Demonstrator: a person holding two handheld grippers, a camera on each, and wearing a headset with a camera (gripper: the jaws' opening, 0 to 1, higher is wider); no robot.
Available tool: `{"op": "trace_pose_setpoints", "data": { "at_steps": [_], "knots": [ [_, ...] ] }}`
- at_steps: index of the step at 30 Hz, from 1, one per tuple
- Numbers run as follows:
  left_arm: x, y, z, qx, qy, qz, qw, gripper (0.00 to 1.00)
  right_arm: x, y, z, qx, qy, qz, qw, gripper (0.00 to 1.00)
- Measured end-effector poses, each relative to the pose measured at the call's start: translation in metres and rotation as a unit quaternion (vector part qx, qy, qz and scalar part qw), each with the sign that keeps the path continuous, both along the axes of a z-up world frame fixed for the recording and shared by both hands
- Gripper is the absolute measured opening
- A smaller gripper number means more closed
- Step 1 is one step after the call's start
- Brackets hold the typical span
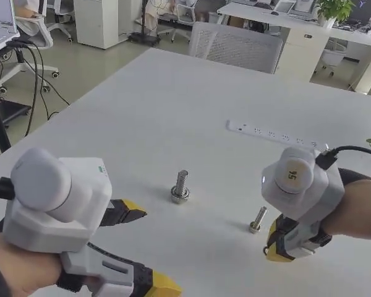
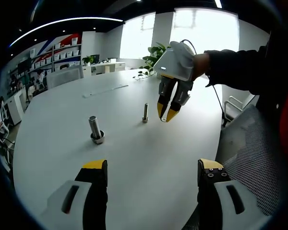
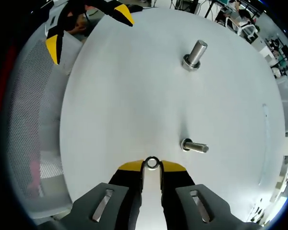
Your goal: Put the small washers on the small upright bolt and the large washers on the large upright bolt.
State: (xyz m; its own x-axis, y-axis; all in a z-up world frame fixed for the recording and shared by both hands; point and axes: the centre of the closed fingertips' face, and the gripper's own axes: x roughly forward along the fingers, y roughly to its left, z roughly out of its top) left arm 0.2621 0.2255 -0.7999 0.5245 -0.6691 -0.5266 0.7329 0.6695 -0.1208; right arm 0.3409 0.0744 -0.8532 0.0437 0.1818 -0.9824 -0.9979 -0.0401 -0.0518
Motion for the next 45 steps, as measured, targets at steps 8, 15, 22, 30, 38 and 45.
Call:
{"op": "trace_pose_setpoints", "data": {
  "at_steps": [8,15,22,30,38,45],
  "knots": [
    [-0.002,0.003,0.0,0.0,0.0,0.0,1.0,0.76,0.005,0.001,0.011,0.0,-0.007,-0.004,1.0,0.14],
    [-0.002,0.004,0.0,0.0,0.001,-0.002,1.0,0.76,0.011,0.002,0.022,0.005,-0.014,-0.006,0.9999,0.14],
    [-0.002,0.004,0.0,0.0,0.002,-0.004,1.0,0.76,0.021,0.004,0.037,0.011,-0.028,-0.004,0.9996,0.14],
    [-0.003,0.003,-0.001,0.001,0.003,-0.003,1.0,0.76,0.026,0.01,0.048,0.015,-0.04,0.003,0.9991,0.14],
    [-0.002,0.002,-0.001,0.001,0.003,-0.002,1.0,0.76,0.034,0.018,0.054,0.02,-0.05,0.008,0.9985,0.14],
    [-0.001,0.001,-0.001,0.0,0.002,0.0,1.0,0.76,0.039,0.022,0.053,0.023,-0.051,0.01,0.9984,0.14]
  ]
}}
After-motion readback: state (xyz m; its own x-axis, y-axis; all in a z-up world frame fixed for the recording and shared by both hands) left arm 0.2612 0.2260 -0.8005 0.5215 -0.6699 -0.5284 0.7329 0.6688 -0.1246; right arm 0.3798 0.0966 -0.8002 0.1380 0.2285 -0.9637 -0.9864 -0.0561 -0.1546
